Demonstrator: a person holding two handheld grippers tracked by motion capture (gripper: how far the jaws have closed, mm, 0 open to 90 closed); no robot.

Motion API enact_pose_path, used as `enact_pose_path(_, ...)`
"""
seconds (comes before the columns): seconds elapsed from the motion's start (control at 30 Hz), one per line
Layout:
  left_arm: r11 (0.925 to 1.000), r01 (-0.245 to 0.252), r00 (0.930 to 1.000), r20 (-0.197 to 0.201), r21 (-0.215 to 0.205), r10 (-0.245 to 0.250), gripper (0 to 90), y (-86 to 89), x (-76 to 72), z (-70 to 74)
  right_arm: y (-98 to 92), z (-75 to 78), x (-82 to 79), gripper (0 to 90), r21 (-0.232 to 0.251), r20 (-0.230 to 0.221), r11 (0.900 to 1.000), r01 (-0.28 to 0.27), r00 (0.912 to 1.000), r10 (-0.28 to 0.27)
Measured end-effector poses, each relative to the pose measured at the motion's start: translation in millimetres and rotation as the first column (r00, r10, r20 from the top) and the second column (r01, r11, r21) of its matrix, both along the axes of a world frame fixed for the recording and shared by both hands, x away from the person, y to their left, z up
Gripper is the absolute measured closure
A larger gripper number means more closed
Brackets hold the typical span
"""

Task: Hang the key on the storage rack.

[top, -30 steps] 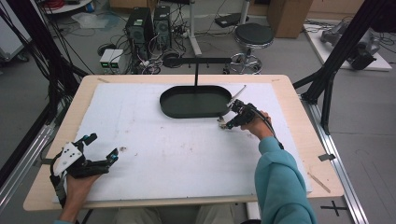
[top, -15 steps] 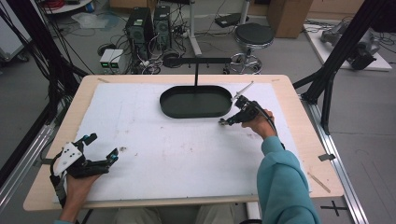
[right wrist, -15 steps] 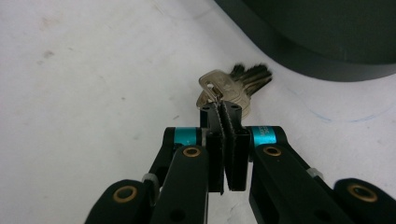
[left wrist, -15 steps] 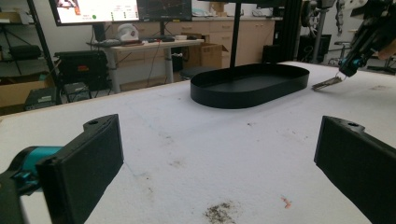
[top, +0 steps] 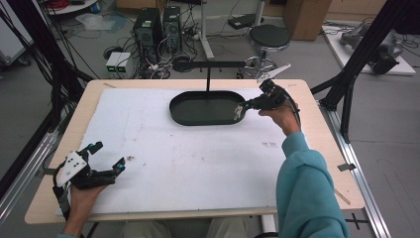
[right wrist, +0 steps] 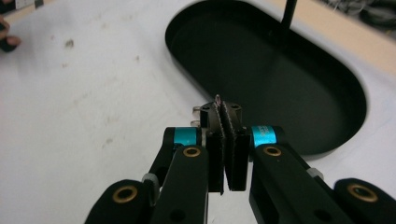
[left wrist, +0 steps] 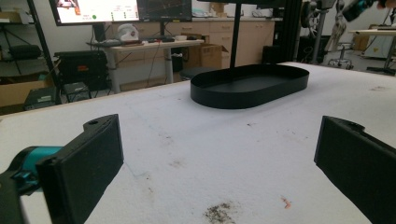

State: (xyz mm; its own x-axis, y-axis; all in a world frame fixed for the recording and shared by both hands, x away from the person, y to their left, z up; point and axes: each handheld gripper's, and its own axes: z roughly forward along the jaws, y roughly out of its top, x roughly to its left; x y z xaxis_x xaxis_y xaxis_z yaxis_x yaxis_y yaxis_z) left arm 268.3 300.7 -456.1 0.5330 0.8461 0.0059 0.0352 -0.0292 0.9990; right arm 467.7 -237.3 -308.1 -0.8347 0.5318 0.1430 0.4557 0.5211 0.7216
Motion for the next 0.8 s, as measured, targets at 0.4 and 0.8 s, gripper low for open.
enact_pose_path(0.4, 1.0, 0.0, 1.0, -0.003, -0.004, 0.0, 1.7, 0.1, 0.1, 0.0, -5.5, 48.8, 24.0, 89.0, 0.067, 0.075, 0.997, 0.026, 0.9967, -0.031)
enact_pose_path(0.8, 1.0, 0.001, 1.0, -0.003, -0.004, -0.001, 1.7, -0.4, 0.2, -0.1, -1.5, 66.3, 46.9, 89.1, 0.083, 0.092, 0.995, 0.048, 0.9942, -0.055)
